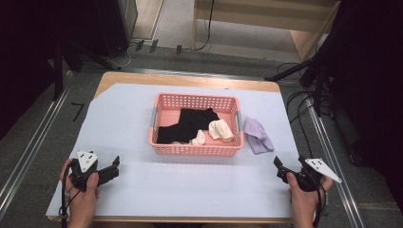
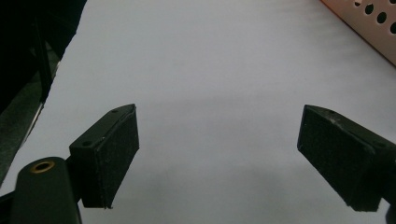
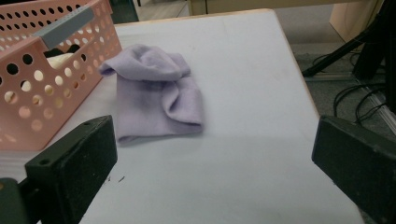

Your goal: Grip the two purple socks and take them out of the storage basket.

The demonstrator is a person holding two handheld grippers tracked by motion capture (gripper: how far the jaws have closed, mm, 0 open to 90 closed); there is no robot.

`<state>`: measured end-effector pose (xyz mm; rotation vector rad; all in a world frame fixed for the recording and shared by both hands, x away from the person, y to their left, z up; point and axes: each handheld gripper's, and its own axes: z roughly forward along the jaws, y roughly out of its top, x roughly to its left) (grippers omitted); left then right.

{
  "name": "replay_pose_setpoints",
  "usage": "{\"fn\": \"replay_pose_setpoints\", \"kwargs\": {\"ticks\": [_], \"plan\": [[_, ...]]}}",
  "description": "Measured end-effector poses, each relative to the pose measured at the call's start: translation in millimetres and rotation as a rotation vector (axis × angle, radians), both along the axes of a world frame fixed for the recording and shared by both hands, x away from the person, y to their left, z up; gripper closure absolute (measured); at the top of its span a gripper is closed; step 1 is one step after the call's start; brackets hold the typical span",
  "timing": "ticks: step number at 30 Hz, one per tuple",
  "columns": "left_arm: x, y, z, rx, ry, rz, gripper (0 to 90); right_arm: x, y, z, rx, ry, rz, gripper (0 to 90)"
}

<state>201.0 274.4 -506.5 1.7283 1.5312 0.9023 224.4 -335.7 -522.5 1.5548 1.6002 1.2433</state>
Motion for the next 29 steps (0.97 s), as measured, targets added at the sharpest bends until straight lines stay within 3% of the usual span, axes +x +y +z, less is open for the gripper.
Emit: {"fn": "replay_pose_setpoints", "kwargs": {"ticks": [12,16,22,27,29], "plan": [[0.0,-0.1,-0.2,0.0,-0.003,0.001,13.5,-33.0,-23.3,-4.6,-0.033,0.02,-0.028,0.1],[0.1,0.0,-0.2,0.002,-0.003,-0.001,13.5,-40.4,-29.2,-6.5,-0.01,0.022,-0.022,0.6],[0.2,0.1,-0.1,-0.001,0.001,0.0,13.5,-40.5,-22.5,-8.3,-0.08,0.016,-0.013,6.8],[0.5,0.0,0.1,0.002,0.006,-0.004,13.5,-41.6,-25.8,-8.3,-0.045,0.011,-0.029,7.3],[0.6,-0.2,0.0,0.001,0.006,-0.003,13.5,-41.2,-23.2,-6.8,-0.065,0.012,-0.038,7.2]]}}
